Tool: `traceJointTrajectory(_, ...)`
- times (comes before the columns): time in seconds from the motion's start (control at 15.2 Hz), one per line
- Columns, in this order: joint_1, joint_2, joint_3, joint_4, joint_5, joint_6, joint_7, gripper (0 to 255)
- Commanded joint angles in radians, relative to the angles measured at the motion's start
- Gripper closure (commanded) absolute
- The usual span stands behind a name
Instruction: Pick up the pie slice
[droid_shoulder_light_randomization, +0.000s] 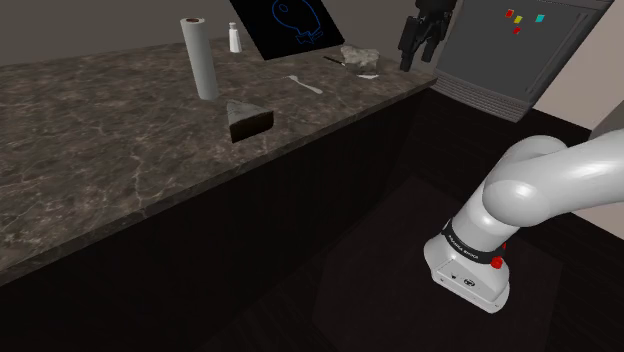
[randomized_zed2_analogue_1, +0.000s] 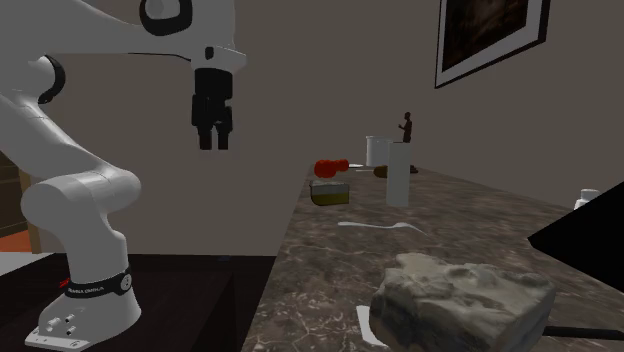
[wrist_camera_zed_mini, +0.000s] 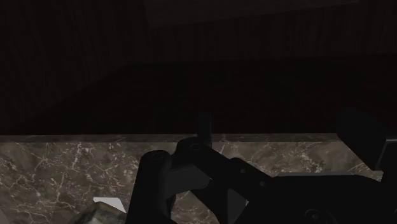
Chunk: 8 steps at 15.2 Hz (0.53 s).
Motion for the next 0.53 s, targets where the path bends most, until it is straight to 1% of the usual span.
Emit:
traceJointTrajectory(0.0, 0.000, 0.000, 0.000, 0.000, 0.000, 0.000, 0.000, 0)
traceJointTrajectory(0.46, 0.043, 0.183, 0.091, 0.060, 0.072, 0.114, 0.111, 0)
